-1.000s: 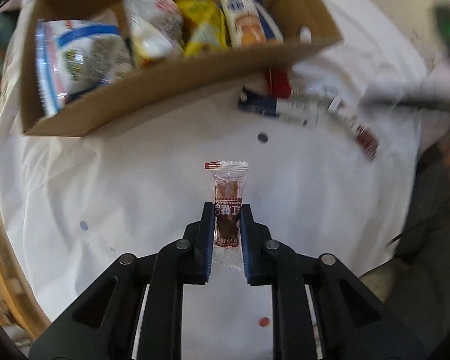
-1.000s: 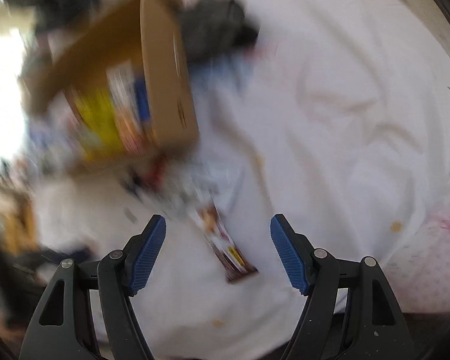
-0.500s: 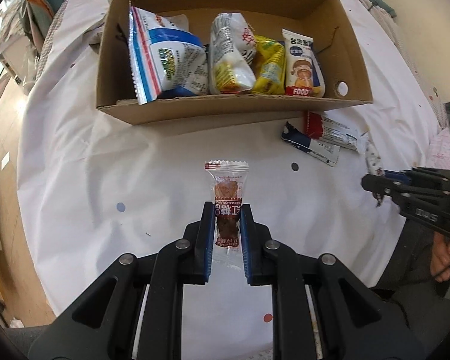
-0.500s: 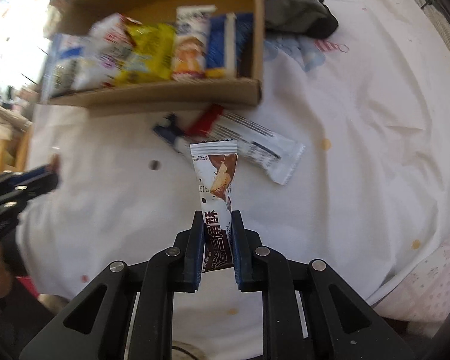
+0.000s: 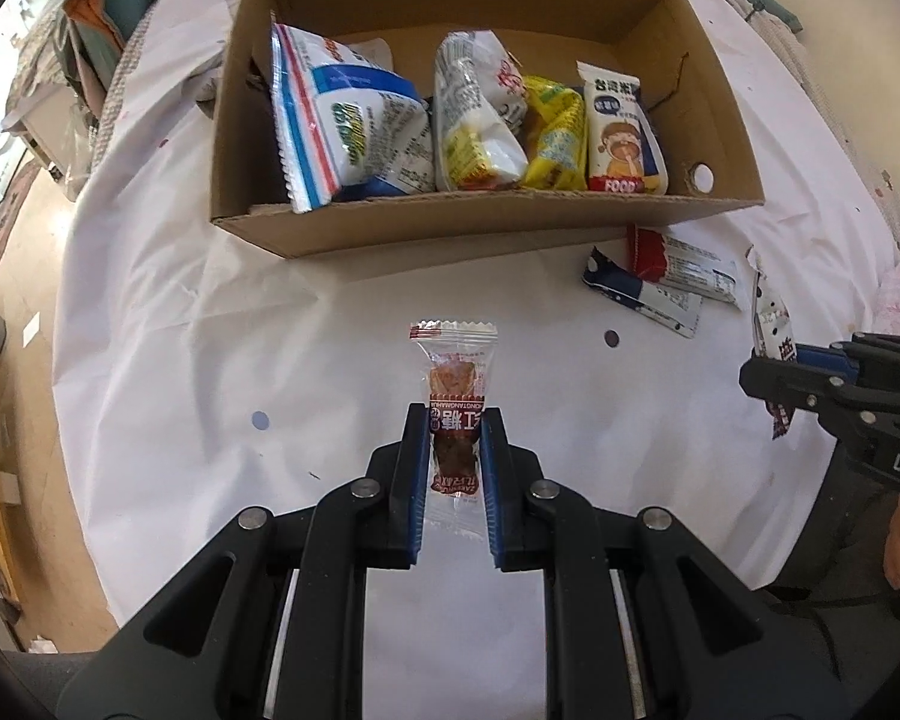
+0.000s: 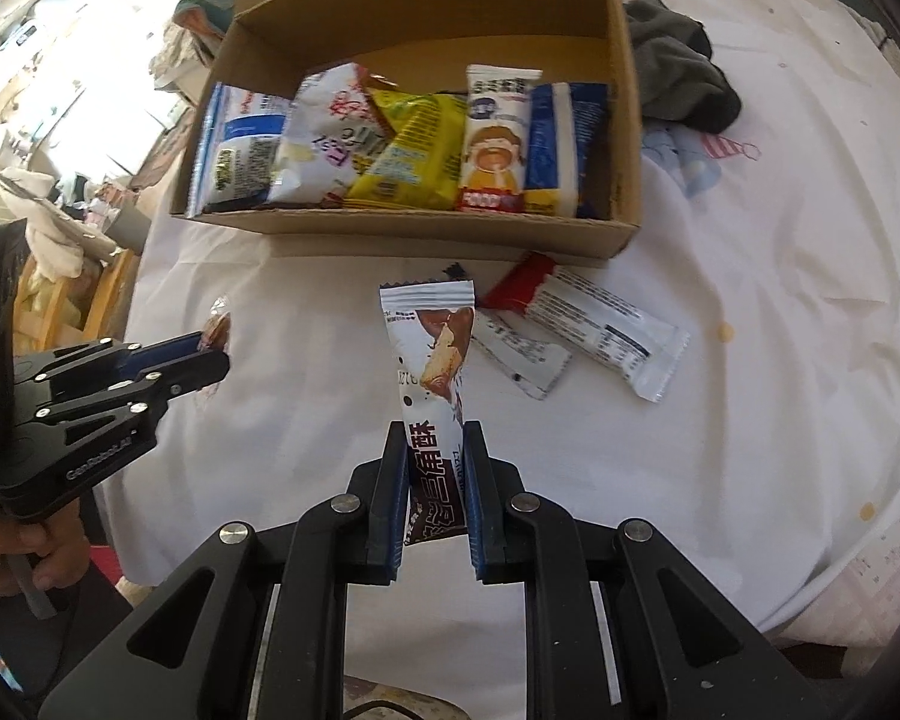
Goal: Organize snacks
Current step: 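Carry the candy and chocolate bar over the box and lower them inside, then open both grippers to release the candy and chocolate bar into the box, then move both grippers back out of the box toward the snacks on the sheet, then grasp the red-and-white wrapped bar with the right gripper while the left grasps the blue stick snack, then carry the red-and-white bar and blue stick snack over the box and lower them in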
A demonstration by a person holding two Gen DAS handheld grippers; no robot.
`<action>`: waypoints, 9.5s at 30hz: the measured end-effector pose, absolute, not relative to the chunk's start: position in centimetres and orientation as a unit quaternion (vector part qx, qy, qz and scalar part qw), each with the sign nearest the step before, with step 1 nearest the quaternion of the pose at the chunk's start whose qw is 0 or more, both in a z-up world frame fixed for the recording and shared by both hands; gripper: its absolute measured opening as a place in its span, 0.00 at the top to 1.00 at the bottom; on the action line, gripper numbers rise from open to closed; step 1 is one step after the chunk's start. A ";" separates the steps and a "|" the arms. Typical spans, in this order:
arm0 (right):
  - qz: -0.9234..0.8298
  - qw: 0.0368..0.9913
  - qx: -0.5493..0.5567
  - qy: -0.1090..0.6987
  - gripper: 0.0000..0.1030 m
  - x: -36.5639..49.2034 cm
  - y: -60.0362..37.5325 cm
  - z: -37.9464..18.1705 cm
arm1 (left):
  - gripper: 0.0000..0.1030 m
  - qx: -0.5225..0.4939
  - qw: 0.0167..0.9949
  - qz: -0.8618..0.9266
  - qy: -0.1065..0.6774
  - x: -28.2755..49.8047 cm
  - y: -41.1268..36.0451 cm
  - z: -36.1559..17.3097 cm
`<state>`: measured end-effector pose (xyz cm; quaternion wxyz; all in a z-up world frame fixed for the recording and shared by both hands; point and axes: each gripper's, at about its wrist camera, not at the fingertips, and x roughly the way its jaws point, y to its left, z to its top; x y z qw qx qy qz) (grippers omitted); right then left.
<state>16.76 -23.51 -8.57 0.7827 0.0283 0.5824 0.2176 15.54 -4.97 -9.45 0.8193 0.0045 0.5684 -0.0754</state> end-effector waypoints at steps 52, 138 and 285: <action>0.203 0.831 0.144 0.497 0.83 27.3 -25.5 -3.6 | 0.87 -0.098 0.871 -0.056 0.478 24.6 -2.3 -2.7; 0.114 0.812 0.216 0.530 0.20 21.3 -31.0 -7.2 | 0.04 -0.081 0.881 -0.033 0.464 17.7 -2.5 -2.6; 0.244 0.860 0.206 0.398 0.67 21.1 -26.7 0.5 | 0.86 -0.063 0.912 0.015 0.405 19.6 -1.1 3.2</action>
